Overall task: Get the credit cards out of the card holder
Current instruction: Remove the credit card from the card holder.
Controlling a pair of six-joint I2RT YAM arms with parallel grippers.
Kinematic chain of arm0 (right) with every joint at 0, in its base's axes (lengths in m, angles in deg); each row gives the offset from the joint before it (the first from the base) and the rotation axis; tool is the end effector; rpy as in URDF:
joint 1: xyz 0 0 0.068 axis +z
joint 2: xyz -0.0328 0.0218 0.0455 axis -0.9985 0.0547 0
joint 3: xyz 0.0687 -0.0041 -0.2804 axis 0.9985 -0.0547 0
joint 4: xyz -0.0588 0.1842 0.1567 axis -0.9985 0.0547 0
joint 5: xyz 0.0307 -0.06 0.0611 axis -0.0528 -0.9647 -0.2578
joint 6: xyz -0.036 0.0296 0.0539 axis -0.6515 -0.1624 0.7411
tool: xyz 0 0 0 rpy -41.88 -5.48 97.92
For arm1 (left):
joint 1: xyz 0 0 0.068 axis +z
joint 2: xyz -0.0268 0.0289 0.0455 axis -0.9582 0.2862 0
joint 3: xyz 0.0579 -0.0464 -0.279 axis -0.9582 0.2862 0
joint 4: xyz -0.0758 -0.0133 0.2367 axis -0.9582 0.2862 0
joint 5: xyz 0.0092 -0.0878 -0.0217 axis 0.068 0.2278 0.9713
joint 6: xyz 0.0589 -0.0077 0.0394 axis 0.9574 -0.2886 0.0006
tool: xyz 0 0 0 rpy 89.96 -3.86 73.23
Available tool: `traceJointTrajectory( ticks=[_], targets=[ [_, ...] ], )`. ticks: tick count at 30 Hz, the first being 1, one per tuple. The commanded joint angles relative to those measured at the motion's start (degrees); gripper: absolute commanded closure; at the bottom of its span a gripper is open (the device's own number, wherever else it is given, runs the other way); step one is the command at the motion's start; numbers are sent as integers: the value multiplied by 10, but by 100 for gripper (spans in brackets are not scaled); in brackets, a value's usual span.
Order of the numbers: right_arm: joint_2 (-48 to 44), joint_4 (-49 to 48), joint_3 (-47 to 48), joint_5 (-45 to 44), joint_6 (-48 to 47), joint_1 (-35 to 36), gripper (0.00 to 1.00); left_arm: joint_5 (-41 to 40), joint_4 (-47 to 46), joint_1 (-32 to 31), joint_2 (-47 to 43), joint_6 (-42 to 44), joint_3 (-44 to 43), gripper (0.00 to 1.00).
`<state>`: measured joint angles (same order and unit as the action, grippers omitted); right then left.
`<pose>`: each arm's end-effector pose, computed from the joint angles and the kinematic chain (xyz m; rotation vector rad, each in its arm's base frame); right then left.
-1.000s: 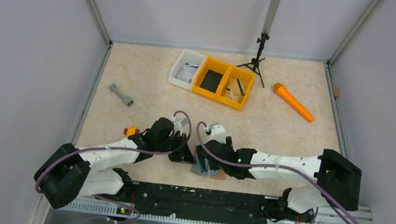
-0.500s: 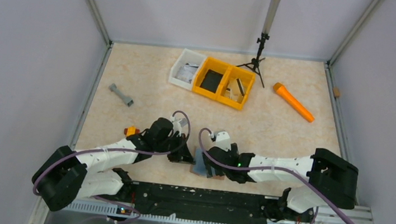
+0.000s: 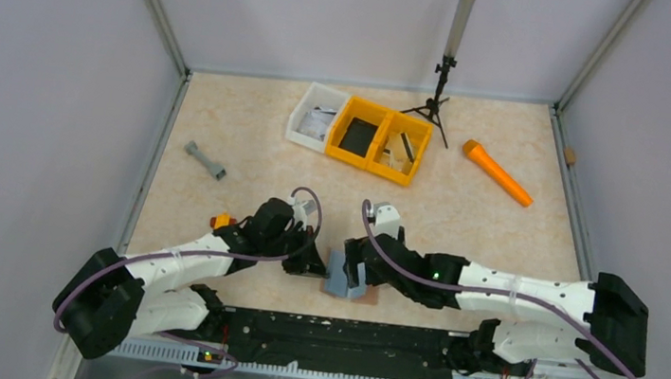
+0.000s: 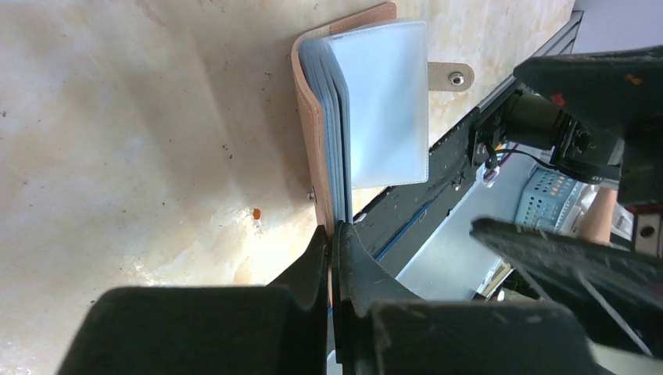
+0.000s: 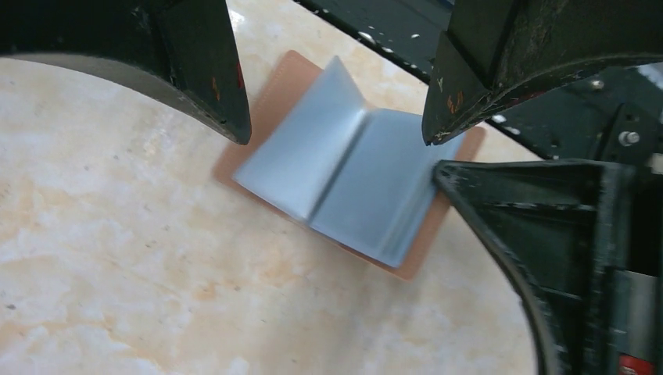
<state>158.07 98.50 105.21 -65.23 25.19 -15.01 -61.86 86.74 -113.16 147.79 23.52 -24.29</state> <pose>0.0977 0.2175 0.2323 -0.4447 2.2886 0.4733 0.1375 -0.1502 0.1751 0.0690 2.6301 -1.2426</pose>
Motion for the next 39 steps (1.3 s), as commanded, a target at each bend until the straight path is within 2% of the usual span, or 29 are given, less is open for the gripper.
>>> traceJointTrajectory(
  ticks=[1, 4, 10, 18, 20, 23, 25, 35, 39],
  targets=[
    [38, -45, 54, 42, -27, 10, 18, -2, -8, 0, -12, 7, -24, 100],
    [74, -69, 67, 68, -30, 13, 20, -2, -8, -1, -12, 6, -24, 100],
    [92, -115, 33, 93, -12, 13, 31, -4, 1, 0, -18, 9, -24, 100],
    [121, -128, -1, 92, 7, 13, 31, 1, -1, 0, -27, 9, -26, 100],
    [125, -137, -5, 98, 7, 12, 29, 0, 0, -1, -30, 9, -24, 100],
    [123, -147, -15, 102, 13, 12, 13, 0, 5, 0, -30, 10, -24, 100],
    [119, -139, -19, 93, 17, 13, 11, -2, 8, 0, -31, 11, -24, 100],
    [77, -105, -52, 61, 44, 9, 41, -16, 26, 0, -37, 17, -27, 100],
    [68, -101, -65, 59, 46, 3, 46, -17, 30, 0, -39, 17, -29, 100]
  ],
)
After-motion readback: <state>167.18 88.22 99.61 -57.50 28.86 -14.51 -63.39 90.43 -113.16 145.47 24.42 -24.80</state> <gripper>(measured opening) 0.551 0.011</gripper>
